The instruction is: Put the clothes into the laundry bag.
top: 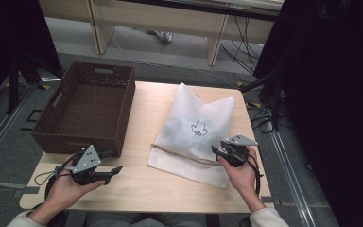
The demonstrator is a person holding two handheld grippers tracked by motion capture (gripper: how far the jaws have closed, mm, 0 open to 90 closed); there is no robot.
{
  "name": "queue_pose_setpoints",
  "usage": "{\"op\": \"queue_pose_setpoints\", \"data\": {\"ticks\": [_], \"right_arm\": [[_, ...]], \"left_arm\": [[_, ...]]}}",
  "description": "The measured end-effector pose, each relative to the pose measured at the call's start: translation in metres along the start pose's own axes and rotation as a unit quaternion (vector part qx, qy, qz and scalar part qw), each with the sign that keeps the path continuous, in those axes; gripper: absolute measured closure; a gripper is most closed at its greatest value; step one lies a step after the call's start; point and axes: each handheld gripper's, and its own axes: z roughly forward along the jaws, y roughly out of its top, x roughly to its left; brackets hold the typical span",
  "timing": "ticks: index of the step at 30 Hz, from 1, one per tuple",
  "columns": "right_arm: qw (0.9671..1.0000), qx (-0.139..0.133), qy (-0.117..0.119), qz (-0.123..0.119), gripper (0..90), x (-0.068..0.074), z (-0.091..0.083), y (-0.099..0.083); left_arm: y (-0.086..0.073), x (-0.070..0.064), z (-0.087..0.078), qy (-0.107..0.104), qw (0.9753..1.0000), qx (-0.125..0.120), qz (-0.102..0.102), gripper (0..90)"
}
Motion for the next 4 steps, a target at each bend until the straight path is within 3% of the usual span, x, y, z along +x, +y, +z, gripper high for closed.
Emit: {"op": "queue_pose_setpoints", "data": {"ticks": [1, 2, 3, 4], "right_arm": [[1.0, -0.002, -0.001, 0.001, 54.2, 0.0006, 0.0007, -0.0003], [0.9997, -0.006, -0.006, -0.021, 54.1, -0.0025, 0.0015, -0.0001], [0.9998, -0.005, -0.004, -0.019, 54.0, -0.0021, 0.0016, -0.0001], [0.9998, -0.005, -0.003, -0.02, 53.9, -0.0021, 0.0017, -0.0003]], "left_arm": [[0.0001, 0.0003, 0.0001, 0.0, 1.0, 0.0, 0.001, 35.3], [0.0, 0.0011, 0.0008, -0.002, 1.0, -0.001, 0.004, 35.3], [-0.0005, 0.0003, 0.0012, -0.002, 1.0, 0.001, -0.003, 35.4], [-0.0001, 0.0016, 0.0013, -0.003, 1.0, 0.003, 0.009, 35.5]]}}
